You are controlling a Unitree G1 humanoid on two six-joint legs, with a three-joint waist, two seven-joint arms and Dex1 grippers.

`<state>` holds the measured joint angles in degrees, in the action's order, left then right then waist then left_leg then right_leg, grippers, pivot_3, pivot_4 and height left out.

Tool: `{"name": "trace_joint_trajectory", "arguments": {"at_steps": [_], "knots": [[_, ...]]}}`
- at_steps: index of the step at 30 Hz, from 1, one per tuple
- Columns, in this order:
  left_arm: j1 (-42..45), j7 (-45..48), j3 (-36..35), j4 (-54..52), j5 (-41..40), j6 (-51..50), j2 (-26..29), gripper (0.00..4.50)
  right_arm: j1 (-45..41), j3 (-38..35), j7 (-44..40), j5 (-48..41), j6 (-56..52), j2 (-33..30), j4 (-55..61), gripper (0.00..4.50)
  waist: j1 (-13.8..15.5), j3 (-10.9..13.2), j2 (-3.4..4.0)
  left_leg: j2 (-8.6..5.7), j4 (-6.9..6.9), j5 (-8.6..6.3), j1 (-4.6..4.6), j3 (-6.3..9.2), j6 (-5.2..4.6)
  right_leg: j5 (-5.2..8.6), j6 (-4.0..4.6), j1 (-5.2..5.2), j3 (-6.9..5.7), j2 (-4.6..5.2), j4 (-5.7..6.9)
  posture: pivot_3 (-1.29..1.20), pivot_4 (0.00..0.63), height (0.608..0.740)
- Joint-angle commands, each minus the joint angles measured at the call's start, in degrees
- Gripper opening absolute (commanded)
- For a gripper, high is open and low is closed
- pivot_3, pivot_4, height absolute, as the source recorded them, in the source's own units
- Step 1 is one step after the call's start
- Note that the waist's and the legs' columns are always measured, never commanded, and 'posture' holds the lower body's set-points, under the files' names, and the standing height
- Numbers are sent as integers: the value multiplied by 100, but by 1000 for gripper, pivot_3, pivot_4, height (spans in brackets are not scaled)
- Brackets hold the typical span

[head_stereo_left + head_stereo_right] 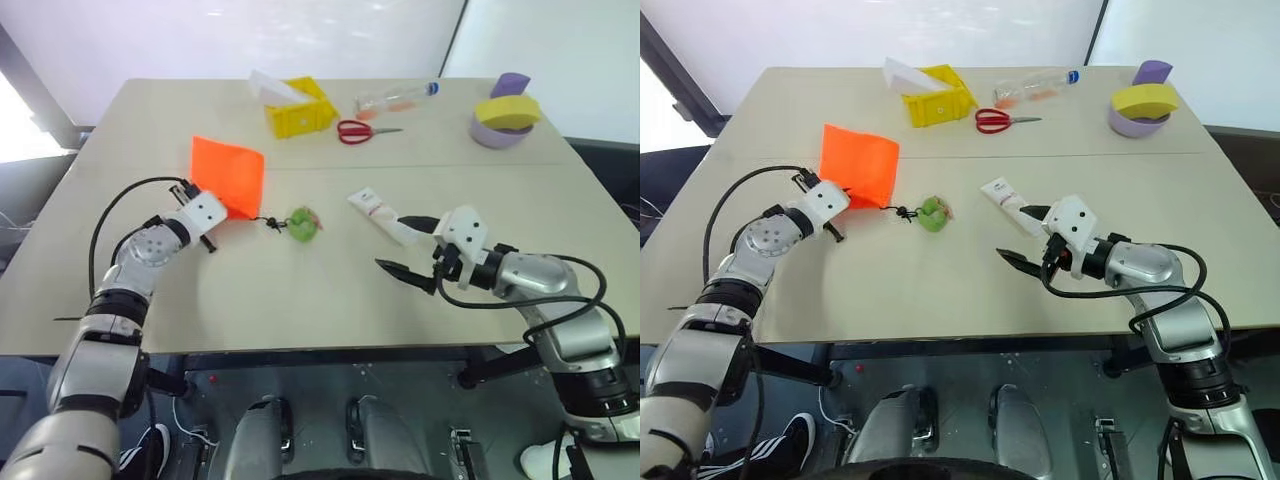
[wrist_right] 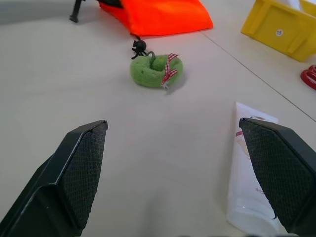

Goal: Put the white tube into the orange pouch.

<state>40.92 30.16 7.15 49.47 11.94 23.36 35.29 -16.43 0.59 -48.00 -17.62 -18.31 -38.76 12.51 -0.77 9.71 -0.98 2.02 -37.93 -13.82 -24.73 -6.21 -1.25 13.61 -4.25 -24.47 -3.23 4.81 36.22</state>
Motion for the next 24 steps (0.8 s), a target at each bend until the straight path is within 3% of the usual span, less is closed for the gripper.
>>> {"name": "trace_joint_trajectory", "arguments": {"at_steps": [1, 8, 18, 24], "knots": [[-259, 466, -242, -943, -332, -413, 300, 70, -64, -126, 49, 32, 145, 21, 64, 4500, -3, 0, 0, 1, 0, 0, 0, 0, 0, 0, 1, -1, 0, 0, 0, 0, 150, 740], [-662, 1042, -449, -2249, -833, -1592, 440, 70, -80, -83, 73, 94, 215, 83, 19, 4500, 18, 0, 1, 4, -3, 0, 0, 3, 0, 9, 19, 1, 0, 4, 1, 0, 150, 740], [-893, 1775, -660, -4652, -2289, -4679, 85, 70, -129, -78, 71, 204, 321, 137, -89, 4500, 12, 0, 0, 3, -8, 1, -3, 5, 0, 0, 2, 3, 1, -16, 5, 0, 150, 740], [-930, 1891, -813, -5453, -3034, -5821, 24, 70, -123, -84, 91, 240, 354, 141, -112, 4500, 10, 0, 0, 3, -12, 1, -2, 5, 0, 0, 0, 3, 1, -20, 8, 0, 150, 740]]}}
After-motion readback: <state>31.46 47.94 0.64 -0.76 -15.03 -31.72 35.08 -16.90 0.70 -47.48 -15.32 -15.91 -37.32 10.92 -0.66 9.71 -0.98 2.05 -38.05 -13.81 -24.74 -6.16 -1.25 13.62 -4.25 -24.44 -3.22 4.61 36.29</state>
